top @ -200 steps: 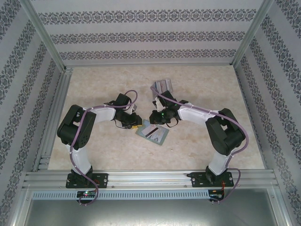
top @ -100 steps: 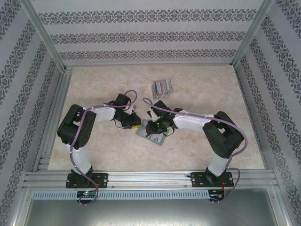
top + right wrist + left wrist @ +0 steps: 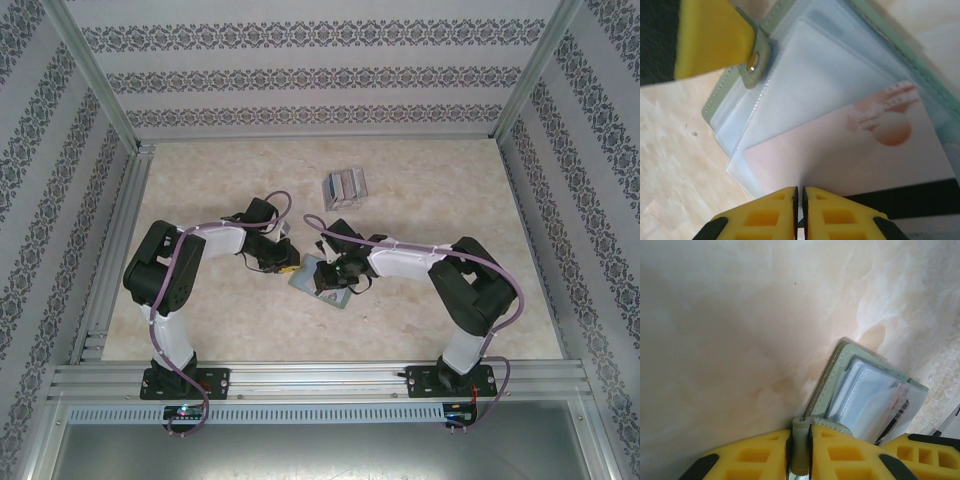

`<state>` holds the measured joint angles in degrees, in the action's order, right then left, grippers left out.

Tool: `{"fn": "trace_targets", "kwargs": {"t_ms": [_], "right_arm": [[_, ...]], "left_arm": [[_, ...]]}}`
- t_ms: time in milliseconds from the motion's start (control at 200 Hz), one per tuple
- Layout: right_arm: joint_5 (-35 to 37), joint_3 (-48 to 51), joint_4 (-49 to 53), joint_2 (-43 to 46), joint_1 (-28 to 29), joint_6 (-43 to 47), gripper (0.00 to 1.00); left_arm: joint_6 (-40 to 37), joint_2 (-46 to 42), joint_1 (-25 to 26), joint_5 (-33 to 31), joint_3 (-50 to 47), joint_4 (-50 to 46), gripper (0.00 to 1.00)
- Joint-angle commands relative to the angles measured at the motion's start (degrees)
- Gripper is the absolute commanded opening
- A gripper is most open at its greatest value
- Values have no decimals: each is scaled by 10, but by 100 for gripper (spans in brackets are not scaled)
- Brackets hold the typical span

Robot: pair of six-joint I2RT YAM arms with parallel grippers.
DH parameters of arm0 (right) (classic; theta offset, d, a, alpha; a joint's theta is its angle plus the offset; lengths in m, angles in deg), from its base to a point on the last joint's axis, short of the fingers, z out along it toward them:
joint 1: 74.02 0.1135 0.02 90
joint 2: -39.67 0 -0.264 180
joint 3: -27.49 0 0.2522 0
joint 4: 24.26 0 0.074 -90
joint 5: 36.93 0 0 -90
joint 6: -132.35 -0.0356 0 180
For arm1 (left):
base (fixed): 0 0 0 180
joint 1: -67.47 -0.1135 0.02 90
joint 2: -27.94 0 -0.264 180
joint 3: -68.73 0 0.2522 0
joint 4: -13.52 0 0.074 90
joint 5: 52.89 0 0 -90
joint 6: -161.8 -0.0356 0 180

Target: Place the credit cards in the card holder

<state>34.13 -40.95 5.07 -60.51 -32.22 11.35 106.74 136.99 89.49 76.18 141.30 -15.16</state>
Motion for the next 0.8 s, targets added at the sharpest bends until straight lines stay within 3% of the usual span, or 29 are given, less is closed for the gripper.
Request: {"fn": "trace_targets", "kwargs": {"t_ms": [0,485,794], "right_arm": [[21,20,46,17,-6,18,15],[-38,-42,68,9,-9,79,19],[-14,-31,91,64,-22,67,26]], "left_arm": [[-13,83,19,-76,-2,86,18],[-17,61,20,-63,10,70,19],[-38,-23,21,-79,25,10,22]]}}
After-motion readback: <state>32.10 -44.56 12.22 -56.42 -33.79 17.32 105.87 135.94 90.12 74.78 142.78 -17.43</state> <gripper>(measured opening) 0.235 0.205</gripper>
